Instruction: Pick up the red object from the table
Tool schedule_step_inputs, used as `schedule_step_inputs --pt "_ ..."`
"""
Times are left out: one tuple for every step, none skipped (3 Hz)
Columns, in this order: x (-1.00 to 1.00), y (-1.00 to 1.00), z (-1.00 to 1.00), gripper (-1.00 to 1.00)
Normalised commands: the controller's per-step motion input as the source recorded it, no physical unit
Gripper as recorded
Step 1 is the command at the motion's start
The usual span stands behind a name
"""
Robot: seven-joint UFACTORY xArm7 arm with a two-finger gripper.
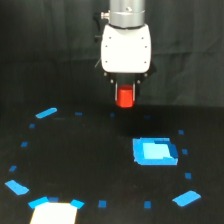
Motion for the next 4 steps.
schedule_step_inputs --pt "0.06 0.42 0.97 -1.0" --pt "-0.05 -0.04 0.42 -0.99" --pt "0.23 -0.19 0.21 -1.0" --pt "-0.31 -0.28 0.55 -1.0"
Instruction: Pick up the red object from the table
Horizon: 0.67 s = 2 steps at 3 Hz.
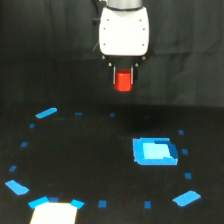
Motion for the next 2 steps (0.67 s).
schedule_step_inputs --pt "-0.17 0.02 0.0 -1.0" --pt "-0.01 -0.1 0.25 -0.95"
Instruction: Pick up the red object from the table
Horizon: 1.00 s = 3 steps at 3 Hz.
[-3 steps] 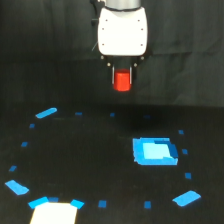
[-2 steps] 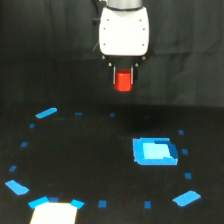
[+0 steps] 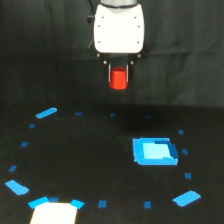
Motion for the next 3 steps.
schedule_step_inputs --pt "-0.06 -0.09 0.1 -1.0" --pt "0.2 -0.19 0.04 -1.0" --pt "-0.15 0.04 -0.19 -1.0"
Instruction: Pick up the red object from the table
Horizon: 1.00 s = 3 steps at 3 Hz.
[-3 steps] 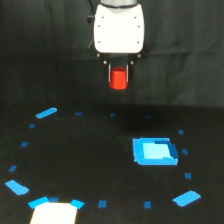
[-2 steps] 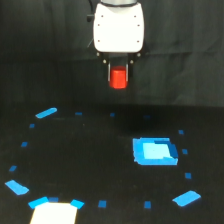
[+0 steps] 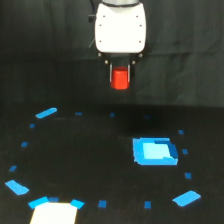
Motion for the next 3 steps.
schedule_step_inputs --pt "0.01 0.03 0.2 -1.0" --pt "0.27 0.05 -0.24 -1.0" --pt "0.12 -0.1 0.22 -0.99"
